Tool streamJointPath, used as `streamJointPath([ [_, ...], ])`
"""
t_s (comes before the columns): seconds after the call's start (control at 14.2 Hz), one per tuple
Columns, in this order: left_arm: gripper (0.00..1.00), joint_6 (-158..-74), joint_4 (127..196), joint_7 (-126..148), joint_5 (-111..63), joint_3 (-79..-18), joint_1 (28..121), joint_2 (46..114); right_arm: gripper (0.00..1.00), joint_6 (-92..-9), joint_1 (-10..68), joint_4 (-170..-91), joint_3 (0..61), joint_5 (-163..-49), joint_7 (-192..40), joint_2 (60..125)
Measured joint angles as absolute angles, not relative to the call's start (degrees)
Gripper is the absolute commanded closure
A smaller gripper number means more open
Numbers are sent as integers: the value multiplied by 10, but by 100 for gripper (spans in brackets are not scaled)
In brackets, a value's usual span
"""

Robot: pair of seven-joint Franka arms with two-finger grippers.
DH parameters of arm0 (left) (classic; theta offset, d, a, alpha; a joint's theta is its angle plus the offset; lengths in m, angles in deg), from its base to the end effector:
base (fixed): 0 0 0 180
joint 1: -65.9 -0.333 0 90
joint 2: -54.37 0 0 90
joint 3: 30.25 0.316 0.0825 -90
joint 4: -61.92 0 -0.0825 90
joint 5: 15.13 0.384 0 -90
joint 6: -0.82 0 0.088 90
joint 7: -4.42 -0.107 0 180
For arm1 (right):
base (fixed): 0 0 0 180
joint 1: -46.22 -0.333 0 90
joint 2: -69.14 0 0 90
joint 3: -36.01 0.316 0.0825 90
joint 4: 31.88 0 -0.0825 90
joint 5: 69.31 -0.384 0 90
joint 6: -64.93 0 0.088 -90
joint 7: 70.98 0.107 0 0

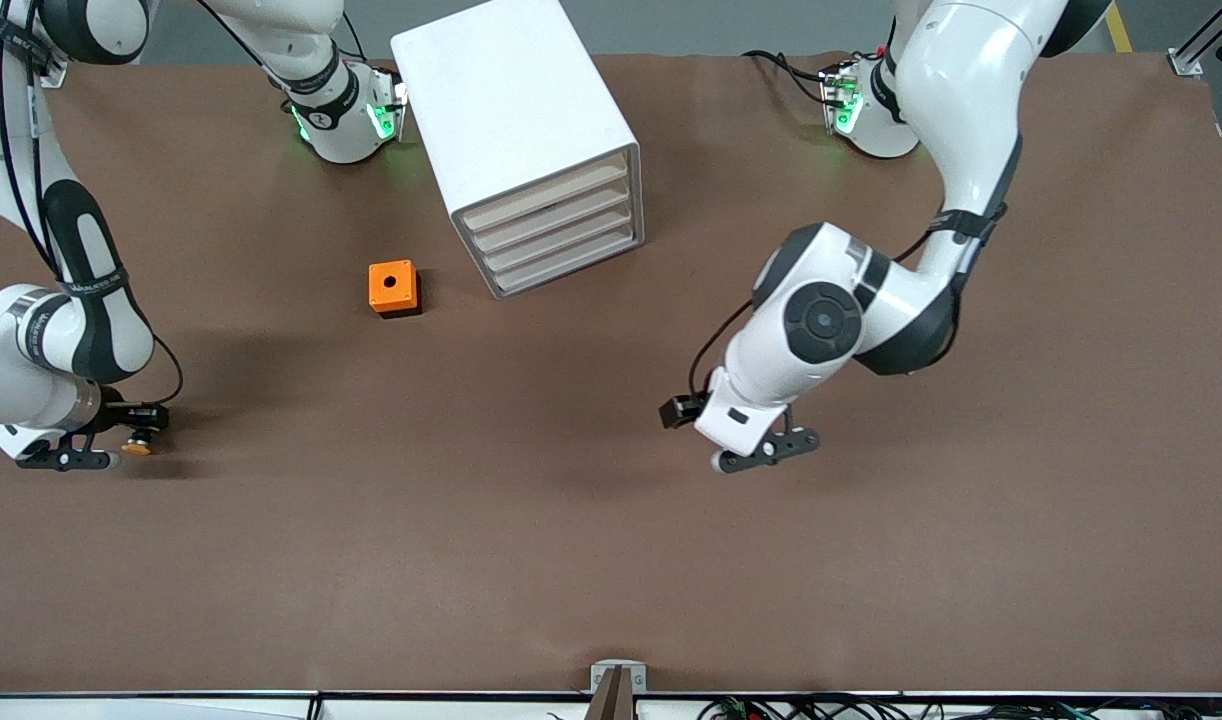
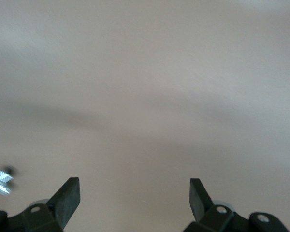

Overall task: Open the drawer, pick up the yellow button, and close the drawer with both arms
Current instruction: 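Set the button on the table with the right gripper while the left gripper withdraws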

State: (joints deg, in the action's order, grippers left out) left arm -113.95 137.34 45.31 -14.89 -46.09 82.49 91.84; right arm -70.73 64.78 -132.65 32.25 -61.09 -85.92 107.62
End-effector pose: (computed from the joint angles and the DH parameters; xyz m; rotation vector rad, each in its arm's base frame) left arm 0.6437 -0.3537 0.3693 2.9621 0.3051 -0.0770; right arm 0.6072 -0.2478 0.1806 3.0266 -0.0151 -0.1570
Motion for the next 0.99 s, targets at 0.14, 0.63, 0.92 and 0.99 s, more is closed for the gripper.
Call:
streamJointPath([
  [0.14, 0, -1112, 1373, 372, -147, -457, 781, 906, 0, -708, 648, -1321, 323, -611, -859, 1076],
  [0.63, 0, -995, 1371, 141, -144, -358, 731, 808, 0, -652, 644, -1299, 334, -611, -859, 1020],
  [0.92, 0, -925, 1371, 84, -142, -299, 723, 737, 0, -537, 616, -1296, 339, -612, -839, 940],
  [0.99, 0, -909, 1371, 79, -142, -289, 723, 719, 0, -514, 606, -1296, 339, -614, -829, 921],
])
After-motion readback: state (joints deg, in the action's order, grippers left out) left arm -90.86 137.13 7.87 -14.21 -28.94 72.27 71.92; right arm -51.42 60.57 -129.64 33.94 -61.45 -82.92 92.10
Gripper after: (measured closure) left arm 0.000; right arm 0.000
